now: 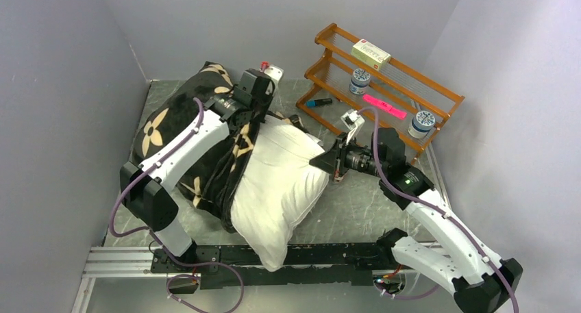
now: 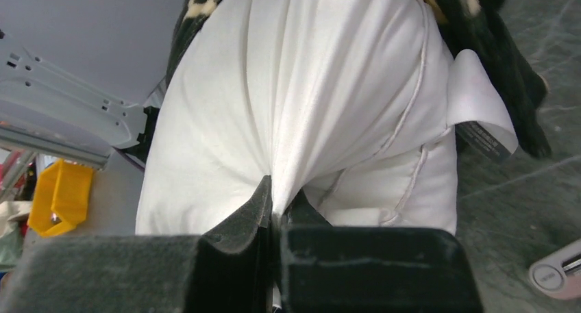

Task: Remove the pillowcase from the pillow
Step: Remove the pillow from the pillowcase.

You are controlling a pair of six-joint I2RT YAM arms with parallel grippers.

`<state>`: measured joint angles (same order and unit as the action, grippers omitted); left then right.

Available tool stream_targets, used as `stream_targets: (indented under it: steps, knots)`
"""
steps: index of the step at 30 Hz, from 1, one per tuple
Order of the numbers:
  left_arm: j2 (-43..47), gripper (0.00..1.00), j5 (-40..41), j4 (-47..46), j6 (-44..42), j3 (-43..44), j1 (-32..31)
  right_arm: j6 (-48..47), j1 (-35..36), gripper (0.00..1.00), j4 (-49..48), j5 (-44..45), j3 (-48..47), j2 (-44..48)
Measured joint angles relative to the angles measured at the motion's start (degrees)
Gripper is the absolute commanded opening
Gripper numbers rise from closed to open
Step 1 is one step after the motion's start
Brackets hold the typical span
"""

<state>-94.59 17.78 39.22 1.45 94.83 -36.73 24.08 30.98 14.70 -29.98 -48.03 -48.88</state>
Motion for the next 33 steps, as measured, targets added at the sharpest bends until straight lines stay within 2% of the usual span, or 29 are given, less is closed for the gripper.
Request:
stream_targets:
  steps: [9, 16, 21, 25, 29, 33]
  knots:
    - [0.02, 0.05, -1.73, -0.26, 2.58, -1.09, 12.96, -1.09, 0.55, 0.00, 6.64, 8.15, -1.07, 4.76]
    - [0.02, 0.10, -5.03, -0.68, 5.81, -2.36, 17.38, 0.09, 1.11, 0.00, 10.16, 16.26, -1.05, 7.96]
    - [0.02, 0.15, -8.79, -2.47, 7.26, -3.37, 17.57, 1.95, 1.31, 0.00, 12.74, 21.49, -0.39, 8.81]
    - [1.64, 0.22, -7.06, -9.33, 6.75, -8.87, 13.77, 2.58, 1.20, 0.00, 13.14, 23.26, 1.07, 8.72]
    - [2.34, 0.27, -5.79, -13.81, 6.60, -11.28, 10.10, 2.23, 0.81, 0.09, 14.56, 24.37, 1.25, 6.47]
    - [3.39, 0.47, -5.01, -17.62, 6.80, -13.75, 8.70, 1.03, 0.68, 0.26, 15.26, 26.67, 1.25, 4.35]
